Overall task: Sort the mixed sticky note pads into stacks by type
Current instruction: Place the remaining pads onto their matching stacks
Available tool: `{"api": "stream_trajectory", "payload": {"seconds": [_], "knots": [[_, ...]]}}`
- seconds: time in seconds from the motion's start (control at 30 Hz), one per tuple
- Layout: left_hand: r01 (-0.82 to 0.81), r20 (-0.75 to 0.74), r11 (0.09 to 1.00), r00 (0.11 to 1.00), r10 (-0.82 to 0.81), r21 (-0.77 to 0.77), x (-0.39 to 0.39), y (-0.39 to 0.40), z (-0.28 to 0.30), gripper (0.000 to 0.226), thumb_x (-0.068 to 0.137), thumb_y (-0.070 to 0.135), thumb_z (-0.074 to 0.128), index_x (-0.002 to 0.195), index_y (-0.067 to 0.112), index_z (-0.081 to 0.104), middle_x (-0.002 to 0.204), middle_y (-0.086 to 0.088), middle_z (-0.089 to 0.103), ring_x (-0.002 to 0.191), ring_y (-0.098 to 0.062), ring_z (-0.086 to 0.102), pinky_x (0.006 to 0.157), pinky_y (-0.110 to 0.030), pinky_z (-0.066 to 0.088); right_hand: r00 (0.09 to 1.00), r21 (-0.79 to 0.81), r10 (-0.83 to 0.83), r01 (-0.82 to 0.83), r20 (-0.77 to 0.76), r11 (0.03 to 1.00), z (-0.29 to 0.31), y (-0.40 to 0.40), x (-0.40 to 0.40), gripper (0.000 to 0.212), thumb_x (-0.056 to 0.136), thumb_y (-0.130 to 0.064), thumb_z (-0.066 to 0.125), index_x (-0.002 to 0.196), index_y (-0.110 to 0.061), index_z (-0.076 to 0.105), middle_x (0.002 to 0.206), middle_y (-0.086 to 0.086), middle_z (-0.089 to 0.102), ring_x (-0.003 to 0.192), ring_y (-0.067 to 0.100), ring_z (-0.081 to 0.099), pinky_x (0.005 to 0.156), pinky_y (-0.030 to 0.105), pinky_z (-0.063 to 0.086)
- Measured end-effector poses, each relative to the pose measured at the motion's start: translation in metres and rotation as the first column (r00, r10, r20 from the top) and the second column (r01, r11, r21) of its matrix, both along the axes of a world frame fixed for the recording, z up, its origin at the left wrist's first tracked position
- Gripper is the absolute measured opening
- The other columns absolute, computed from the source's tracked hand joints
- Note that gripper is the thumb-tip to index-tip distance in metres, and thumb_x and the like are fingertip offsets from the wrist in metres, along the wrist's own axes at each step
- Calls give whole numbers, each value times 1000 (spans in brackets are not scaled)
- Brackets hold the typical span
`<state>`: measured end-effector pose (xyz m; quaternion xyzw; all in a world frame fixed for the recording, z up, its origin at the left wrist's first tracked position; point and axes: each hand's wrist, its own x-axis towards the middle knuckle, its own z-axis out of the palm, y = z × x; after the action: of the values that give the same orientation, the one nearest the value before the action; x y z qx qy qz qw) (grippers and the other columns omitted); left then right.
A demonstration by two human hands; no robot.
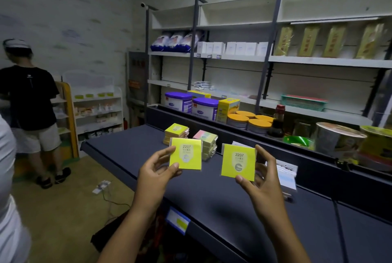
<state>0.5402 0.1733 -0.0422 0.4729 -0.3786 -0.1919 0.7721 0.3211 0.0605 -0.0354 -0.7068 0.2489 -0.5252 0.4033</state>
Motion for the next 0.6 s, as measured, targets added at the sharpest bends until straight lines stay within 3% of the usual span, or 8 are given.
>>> {"api": "stream_trajectory", "payload": {"seconds": [0.1, 0.2, 0.4, 0.6], "knots": [[-1, -15, 1000, 1000, 1, -7, 20, -9, -1, 36, 88, -4, 65, 118, 14, 66, 119, -7, 68, 95, -23, 72, 73, -26, 60, 1000, -9, 1, -1, -9, 1000, 4, -7, 20, 78, 82, 7, 73, 139, -36, 39, 109, -15, 61, 99, -9, 63, 74, 6, 49], [4, -12, 1000, 1000, -4, -14, 44, -21, 1, 36, 87, -5, 65, 117, 15, 67, 119, -7, 68, 93, -24, 72, 71, -25, 59, 1000, -9, -13, 13, -11, 1000, 7, -14, 39, 78, 82, 7, 72, 137, -39, 40, 101, -20, 67, 96, -2, 68, 72, 10, 52], [54, 20, 999, 998, -54, -9, 103, -50, 2, 37, 88, -5, 65, 119, 15, 66, 117, -1, 69, 95, -18, 72, 70, -22, 58, 997, -9, -71, 71, 5, 997, 11, -25, 88, 78, 82, 7, 72, 133, -44, 41, 120, -10, 60, 99, 7, 70, 81, 29, 60], [104, 66, 995, 992, -104, 11, 171, -84, 3, 38, 89, -5, 64, 116, 20, 66, 117, 1, 69, 90, -15, 71, 71, -24, 58, 992, 6, -129, 129, 11, 992, 12, -40, 145, 78, 82, 10, 71, 137, -35, 41, 114, -4, 61, 98, 5, 70, 74, 16, 55]]}}
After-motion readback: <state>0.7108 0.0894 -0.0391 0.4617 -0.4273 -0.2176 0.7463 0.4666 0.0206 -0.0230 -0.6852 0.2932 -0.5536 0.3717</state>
